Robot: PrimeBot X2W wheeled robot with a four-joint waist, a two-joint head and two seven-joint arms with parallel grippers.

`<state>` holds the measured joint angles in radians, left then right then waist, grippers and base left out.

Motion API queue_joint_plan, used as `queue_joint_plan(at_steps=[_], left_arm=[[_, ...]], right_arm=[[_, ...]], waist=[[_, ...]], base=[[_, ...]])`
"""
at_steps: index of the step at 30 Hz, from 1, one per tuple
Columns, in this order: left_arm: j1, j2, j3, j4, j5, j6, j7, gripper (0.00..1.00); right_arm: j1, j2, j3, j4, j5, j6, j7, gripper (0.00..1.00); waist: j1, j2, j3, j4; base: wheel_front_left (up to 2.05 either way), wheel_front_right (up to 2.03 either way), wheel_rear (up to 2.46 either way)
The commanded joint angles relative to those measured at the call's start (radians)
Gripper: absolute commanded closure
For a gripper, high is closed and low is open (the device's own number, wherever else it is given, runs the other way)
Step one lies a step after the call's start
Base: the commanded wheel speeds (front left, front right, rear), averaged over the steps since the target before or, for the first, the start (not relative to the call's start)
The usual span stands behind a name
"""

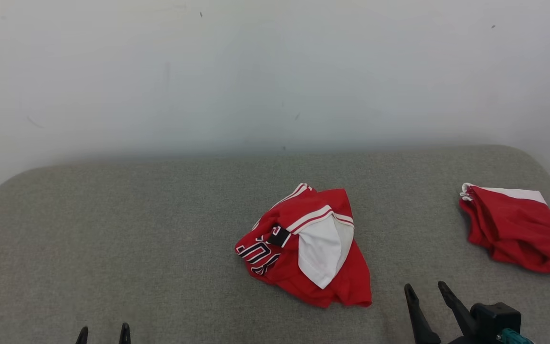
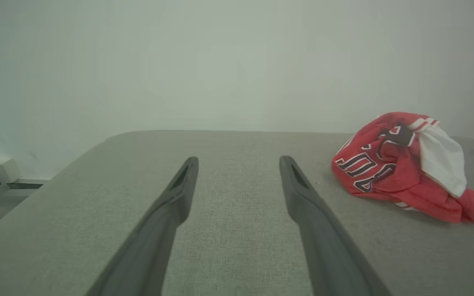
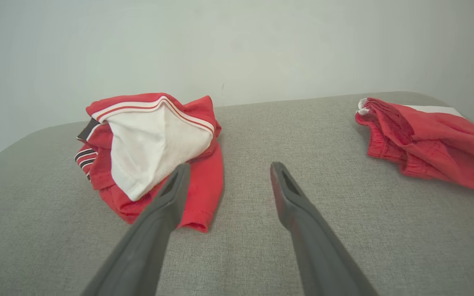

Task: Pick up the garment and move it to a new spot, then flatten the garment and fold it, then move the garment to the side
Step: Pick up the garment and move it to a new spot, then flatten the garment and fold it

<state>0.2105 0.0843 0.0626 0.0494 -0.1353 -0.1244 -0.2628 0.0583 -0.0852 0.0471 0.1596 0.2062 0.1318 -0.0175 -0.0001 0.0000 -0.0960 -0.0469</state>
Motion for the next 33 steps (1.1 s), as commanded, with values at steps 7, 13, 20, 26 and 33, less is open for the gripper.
queue_joint_plan(at_steps=[7,13,20,26,33], left_arm=[[-0.014,0.004,-0.004,0.091,-0.074,-0.005,0.02,0.0],[-0.029,0.018,-0.012,0.09,-0.068,0.017,0.108,0.0],[-0.015,0.024,-0.013,0.034,-0.061,0.041,0.119,0.0],[-0.004,0.017,-0.03,0.018,-0.059,0.052,0.119,0.0],[-0.006,0.019,-0.041,0.011,-0.06,0.059,0.123,0.0]], right_arm=[[0.026,-0.011,-0.024,-0.013,-0.021,-0.002,0.035,0.0],[0.036,-0.009,-0.035,-0.027,-0.04,-0.002,0.073,0.0],[0.043,-0.002,-0.033,-0.042,-0.043,-0.002,0.093,0.0],[0.04,0.002,-0.035,-0.05,-0.045,-0.002,0.083,0.0],[0.037,0.008,-0.029,-0.046,-0.047,-0.002,0.077,0.0]], waist=[[0.0001,0.0,-0.001,0.0],[0.0001,0.0,-0.004,-0.008],[0.0001,0.0,0.001,-0.02],[0.0001,0.0,0.007,-0.024],[0.0001,0.0,0.012,-0.026]], base=[[0.0,0.0,0.0],[0.0,0.0,0.0],[0.0,0.0,0.0],[0.0,0.0,0.0],[0.0,0.0,0.0]])
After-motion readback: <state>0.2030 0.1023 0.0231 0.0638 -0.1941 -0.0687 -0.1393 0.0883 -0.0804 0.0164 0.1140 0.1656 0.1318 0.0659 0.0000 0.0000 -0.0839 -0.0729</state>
